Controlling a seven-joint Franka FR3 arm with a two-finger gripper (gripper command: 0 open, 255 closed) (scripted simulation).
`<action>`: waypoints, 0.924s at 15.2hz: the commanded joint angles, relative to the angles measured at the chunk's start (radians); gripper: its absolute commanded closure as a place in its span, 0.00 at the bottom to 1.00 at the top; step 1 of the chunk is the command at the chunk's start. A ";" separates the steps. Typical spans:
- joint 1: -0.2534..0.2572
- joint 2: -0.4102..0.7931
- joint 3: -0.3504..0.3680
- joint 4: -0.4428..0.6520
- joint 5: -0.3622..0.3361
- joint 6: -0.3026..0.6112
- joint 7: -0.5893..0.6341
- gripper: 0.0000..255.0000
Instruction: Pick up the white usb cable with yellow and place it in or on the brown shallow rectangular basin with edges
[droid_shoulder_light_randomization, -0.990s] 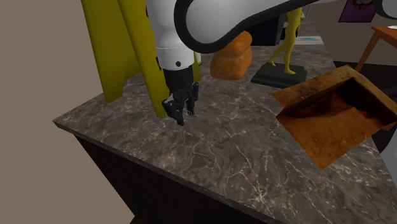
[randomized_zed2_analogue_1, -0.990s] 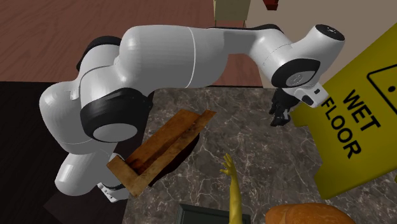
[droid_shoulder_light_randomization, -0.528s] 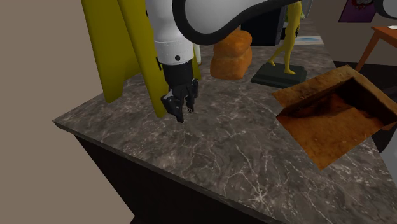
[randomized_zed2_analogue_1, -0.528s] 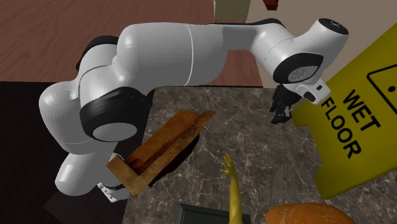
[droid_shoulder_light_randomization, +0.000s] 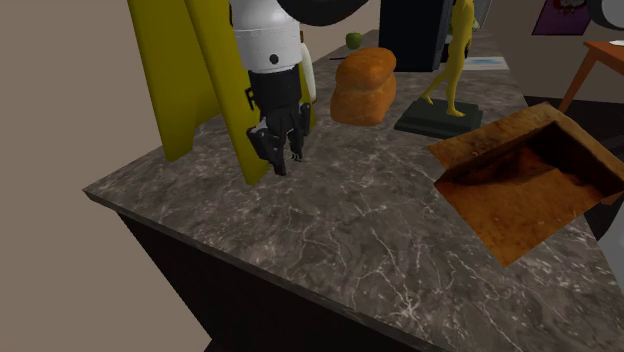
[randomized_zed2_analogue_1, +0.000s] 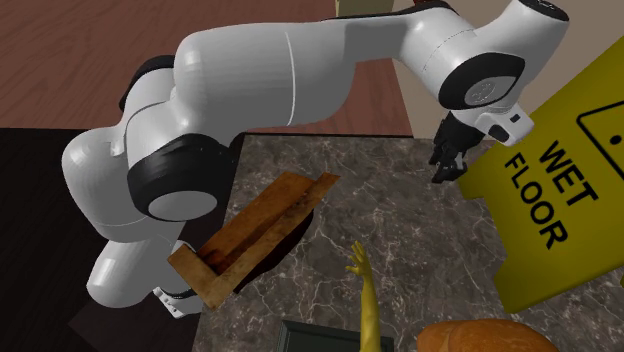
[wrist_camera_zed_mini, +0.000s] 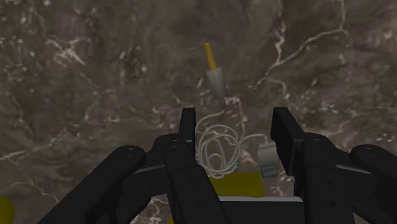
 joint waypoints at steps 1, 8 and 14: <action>0.002 0.004 0.000 0.034 -0.002 -0.030 -0.001 1.00; 0.018 0.026 0.002 0.159 -0.011 -0.135 0.003 1.00; 0.041 0.061 0.003 0.292 -0.027 -0.235 0.009 1.00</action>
